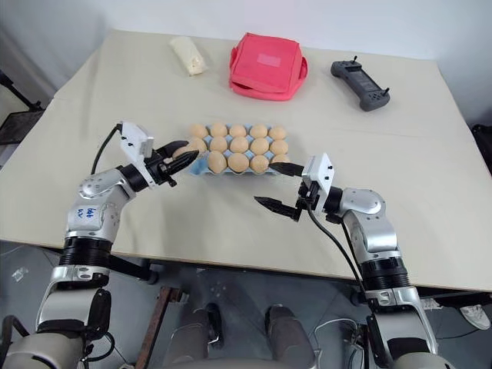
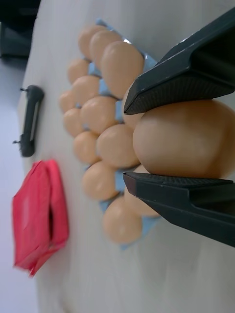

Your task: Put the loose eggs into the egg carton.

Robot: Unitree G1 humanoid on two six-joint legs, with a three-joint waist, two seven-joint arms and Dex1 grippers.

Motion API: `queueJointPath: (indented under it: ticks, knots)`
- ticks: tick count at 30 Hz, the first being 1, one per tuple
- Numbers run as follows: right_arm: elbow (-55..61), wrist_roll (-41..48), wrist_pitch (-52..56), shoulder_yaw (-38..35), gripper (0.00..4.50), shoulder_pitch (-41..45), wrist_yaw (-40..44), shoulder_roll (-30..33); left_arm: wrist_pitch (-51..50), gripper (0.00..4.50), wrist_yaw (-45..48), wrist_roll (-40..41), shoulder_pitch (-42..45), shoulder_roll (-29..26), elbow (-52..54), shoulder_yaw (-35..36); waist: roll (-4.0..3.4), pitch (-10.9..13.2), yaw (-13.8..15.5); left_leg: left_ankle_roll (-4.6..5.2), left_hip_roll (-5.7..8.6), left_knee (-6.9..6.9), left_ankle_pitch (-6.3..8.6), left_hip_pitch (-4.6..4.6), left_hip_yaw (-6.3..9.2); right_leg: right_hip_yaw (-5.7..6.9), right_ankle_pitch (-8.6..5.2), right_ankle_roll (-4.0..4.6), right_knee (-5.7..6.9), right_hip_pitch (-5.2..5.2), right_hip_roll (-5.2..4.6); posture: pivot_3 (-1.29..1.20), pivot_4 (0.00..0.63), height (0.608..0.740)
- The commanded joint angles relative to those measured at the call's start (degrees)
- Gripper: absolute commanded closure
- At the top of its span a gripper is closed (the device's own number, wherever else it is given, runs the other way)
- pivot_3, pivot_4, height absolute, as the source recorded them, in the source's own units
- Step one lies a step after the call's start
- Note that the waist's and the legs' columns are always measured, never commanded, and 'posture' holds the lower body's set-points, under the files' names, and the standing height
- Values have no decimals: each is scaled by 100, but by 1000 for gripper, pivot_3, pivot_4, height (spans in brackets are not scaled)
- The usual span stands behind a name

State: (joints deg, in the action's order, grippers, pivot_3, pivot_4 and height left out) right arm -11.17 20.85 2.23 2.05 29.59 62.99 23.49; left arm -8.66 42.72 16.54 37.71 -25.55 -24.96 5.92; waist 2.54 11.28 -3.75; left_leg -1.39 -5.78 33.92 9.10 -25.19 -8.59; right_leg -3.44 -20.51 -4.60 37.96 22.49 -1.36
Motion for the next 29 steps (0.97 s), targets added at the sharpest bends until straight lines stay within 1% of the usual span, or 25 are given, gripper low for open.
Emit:
queueJointPath:
  ticks: [1,4,7,9,13,16,21,25,26,27,29]
  knots:
    - [214,46,-136,-77,0,66,-91,-44,166,1958,102,-36,224,39,-229,-7,0,0,3,0,-3,-1,-11,-1,2,2,-1,1,0,1,4,0,150,740]
    - [261,49,-126,-68,0,31,-108,-45,286,996,104,-107,359,83,-501,-24,0,0,26,1,-2,1,-13,-3,3,2,-1,1,0,1,4,0,150,740]
    - [319,59,-103,-64,0,6,-131,-47,362,79,95,-185,335,6,-549,-4,0,0,27,-2,5,4,-2,-3,1,1,0,0,-2,-1,-7,0,150,740]
    - [338,71,-91,-73,0,7,-139,-41,355,34,133,-166,209,-122,-442,73,0,0,28,-4,6,4,6,-3,0,1,0,0,-2,-2,-9,0,150,740]
    - [364,89,-79,-87,0,-9,-141,-31,242,34,246,27,-256,-504,91,350,0,0,-11,-6,-2,-1,6,-1,0,0,0,1,-1,1,-2,0,150,740]
    - [351,91,-65,-88,0,-47,-78,13,205,34,574,274,-917,-935,691,686,0,0,-63,-8,-6,-10,2,-2,0,2,-2,4,-2,3,0,0,150,740]
    - [321,136,-6,-187,0,-105,88,241,219,34,1151,328,-2088,-1565,1502,850,-1,0,-106,-12,-10,-19,8,0,0,4,-4,6,-5,1,-13,0,150,740]
    - [273,156,31,-272,0,-191,145,425,218,34,1100,389,-2422,-1686,1694,1045,0,0,-97,-2,-10,-21,11,1,6,12,-6,14,-11,-3,-38,0,150,740]
    - [267,159,30,-288,0,-221,150,455,208,34,1059,390,-2449,-1672,1733,1066,0,0,-98,0,-9,-26,12,1,6,11,-11,29,-15,-4,-45,0,150,740]
    - [258,158,32,-311,0,-251,132,477,244,34,988,354,-2471,-1644,1777,1085,0,0,-101,0,-5,-32,12,0,6,9,-50,109,-20,-4,-51,0,150,740]
    - [216,127,17,-343,0,-297,74,503,234,34,847,270,-2491,-1602,1847,1069,-1,0,-103,1,5,-44,11,1,2,6,-52,114,-21,-6,-67,0,150,740]
